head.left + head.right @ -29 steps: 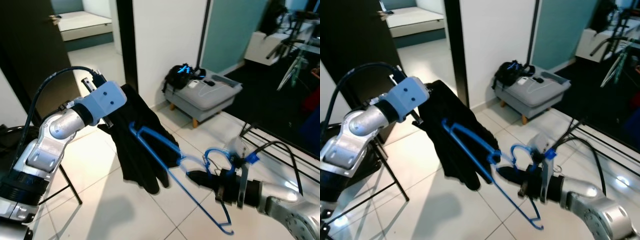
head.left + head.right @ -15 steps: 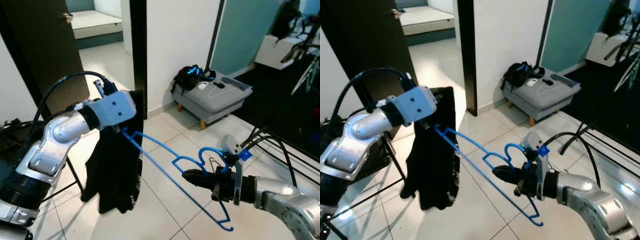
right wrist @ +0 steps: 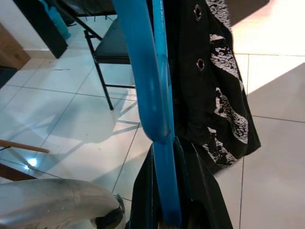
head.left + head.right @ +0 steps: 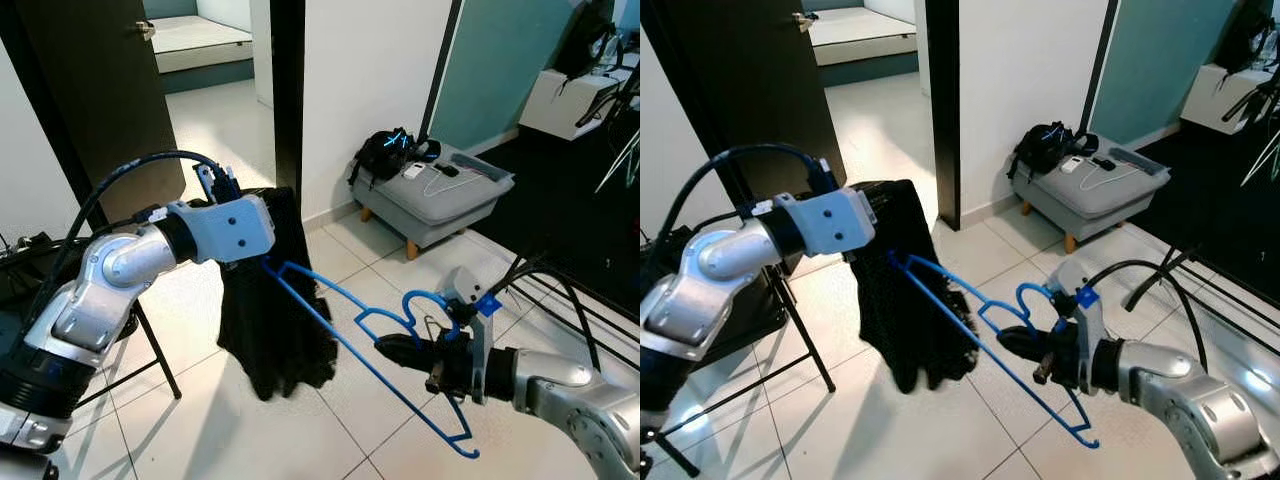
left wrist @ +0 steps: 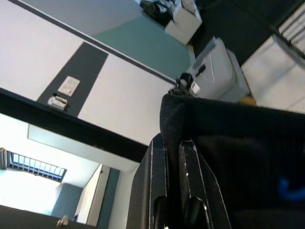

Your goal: Hang hanger

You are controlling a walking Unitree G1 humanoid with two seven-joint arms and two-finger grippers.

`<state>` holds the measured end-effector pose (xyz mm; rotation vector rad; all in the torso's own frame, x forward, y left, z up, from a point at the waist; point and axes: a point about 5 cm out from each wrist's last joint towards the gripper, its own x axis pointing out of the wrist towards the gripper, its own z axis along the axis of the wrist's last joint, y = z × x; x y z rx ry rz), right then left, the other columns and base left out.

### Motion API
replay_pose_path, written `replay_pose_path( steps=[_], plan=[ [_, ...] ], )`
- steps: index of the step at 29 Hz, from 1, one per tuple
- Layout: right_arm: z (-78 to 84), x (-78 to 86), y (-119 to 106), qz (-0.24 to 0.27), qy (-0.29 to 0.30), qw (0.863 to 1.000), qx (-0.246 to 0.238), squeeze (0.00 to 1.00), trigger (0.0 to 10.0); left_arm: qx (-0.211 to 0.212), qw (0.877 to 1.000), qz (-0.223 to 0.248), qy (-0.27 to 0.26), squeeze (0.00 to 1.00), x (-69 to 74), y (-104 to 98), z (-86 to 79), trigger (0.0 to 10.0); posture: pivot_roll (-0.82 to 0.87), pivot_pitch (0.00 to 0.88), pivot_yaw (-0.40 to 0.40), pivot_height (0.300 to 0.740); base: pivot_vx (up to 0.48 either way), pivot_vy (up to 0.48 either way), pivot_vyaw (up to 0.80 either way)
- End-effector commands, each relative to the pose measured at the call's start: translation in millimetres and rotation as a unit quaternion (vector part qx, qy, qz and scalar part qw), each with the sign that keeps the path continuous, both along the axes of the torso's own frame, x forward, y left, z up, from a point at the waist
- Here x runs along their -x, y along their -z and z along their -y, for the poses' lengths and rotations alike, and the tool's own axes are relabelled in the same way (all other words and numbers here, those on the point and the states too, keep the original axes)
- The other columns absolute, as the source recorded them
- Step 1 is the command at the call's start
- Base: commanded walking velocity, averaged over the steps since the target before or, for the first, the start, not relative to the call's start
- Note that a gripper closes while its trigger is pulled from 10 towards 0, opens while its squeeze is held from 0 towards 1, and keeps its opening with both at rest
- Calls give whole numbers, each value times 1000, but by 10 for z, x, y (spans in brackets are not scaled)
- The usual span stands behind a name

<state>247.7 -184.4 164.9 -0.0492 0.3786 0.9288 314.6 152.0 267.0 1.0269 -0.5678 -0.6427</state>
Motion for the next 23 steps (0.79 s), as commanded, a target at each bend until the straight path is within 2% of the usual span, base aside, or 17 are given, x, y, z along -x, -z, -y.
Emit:
replay_pose_path(
  steps=[1, 4, 8, 13, 18, 23],
  plan=[
    [36, 11, -60, 6, -2, 1000, 4, 0, 10000, -27, 1000, 2, -5, 0, 1, 48, -28, 10000, -32, 0, 11, 740, 0, 0, 0],
    [74, 28, -75, 6, -5, 1000, 11, 0, 10000, -32, 999, 3, -15, 0, -22, 76, -56, 10000, -46, 0, 13, 740, 0, 0, 0],
    [205, 44, -115, 6, -2, 1000, 24, 0, 10000, -53, 998, 0, -31, 0, -55, 160, -117, 10000, -47, 0, 16, 740, 0, 0, 0],
    [232, 66, -142, 6, -8, 1000, 23, 0, 10000, -55, 998, 1, -31, 0, -54, 170, -124, 10000, -46, 0, 17, 740, 0, 0, 0],
    [260, -2, -84, 7, 20, 999, 41, 0, 10000, -31, 999, 15, -4, 0, -20, 76, -3, 10000, -46, 0, 20, 740, 0, 0, 0],
    [181, 18, -52, 1, 6, 999, 36, 0, 10000, -26, 999, 23, 11, 0, 4, 22, 70, 10000, -36, 0, 21, 740, 0, 0, 0]
  ],
)
